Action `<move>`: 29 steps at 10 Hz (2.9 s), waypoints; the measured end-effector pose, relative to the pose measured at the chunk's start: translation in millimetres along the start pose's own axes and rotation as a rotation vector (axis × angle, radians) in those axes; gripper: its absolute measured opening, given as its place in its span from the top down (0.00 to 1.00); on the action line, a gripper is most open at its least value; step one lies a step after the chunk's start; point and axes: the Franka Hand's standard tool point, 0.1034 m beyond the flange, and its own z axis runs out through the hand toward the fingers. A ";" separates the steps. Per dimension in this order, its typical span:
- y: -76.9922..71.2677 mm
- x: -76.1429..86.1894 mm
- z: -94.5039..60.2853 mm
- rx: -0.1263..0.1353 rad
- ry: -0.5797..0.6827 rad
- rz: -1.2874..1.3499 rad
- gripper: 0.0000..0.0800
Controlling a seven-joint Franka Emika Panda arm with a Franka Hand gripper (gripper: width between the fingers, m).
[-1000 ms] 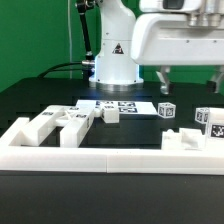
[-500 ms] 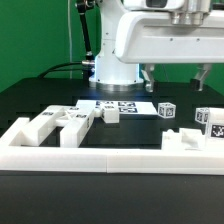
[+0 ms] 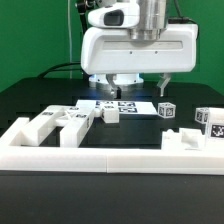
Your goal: Assemble chair
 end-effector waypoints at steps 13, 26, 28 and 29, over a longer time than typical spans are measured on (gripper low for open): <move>9.7 -85.0 42.2 0.006 -0.086 0.073 0.19; 16.5 -120.3 62.2 0.112 -0.848 0.139 0.19; 14.7 -119.1 61.8 0.109 -0.847 0.140 0.19; 12.4 -118.6 61.9 0.106 -0.848 0.139 0.19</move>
Offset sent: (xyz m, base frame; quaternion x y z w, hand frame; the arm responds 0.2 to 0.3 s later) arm -0.0409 -0.0325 -0.0038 -0.0040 0.0095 0.0628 0.9980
